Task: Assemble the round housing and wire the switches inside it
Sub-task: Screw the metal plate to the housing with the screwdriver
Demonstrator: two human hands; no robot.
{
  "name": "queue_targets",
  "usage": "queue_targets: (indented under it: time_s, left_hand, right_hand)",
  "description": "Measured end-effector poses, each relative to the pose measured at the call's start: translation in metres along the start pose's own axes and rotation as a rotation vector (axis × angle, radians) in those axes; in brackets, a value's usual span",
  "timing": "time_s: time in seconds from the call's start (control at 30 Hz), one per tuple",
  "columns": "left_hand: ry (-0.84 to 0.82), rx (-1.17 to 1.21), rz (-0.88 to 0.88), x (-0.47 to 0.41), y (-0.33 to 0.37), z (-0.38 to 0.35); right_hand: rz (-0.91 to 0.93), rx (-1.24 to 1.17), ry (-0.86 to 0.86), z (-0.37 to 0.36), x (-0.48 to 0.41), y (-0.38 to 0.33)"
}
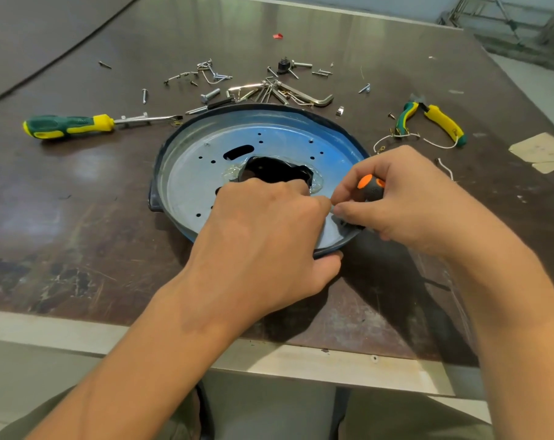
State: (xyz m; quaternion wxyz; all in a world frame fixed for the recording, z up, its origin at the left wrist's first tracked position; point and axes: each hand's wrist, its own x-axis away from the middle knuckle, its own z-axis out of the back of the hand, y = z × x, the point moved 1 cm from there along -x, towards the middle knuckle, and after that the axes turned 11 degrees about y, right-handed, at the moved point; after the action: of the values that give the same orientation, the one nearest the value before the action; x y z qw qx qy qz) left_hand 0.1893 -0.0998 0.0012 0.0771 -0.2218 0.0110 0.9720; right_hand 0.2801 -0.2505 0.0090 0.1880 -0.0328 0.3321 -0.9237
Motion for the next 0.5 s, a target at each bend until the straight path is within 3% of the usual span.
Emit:
queue_targets:
  time_s: [0.07, 0.5]
  left_hand:
    - [0.005, -0.013, -0.008, 0.000, 0.000, 0.000]
    - [0.035, -0.029, -0.033, 0.000, 0.000, -0.002]
  right_hand:
    - [0.035, 0.105, 0.038, -0.002, 0.000, -0.003]
    - [-0.035, 0.154, -0.036, 0.002, 0.003, -0.016]
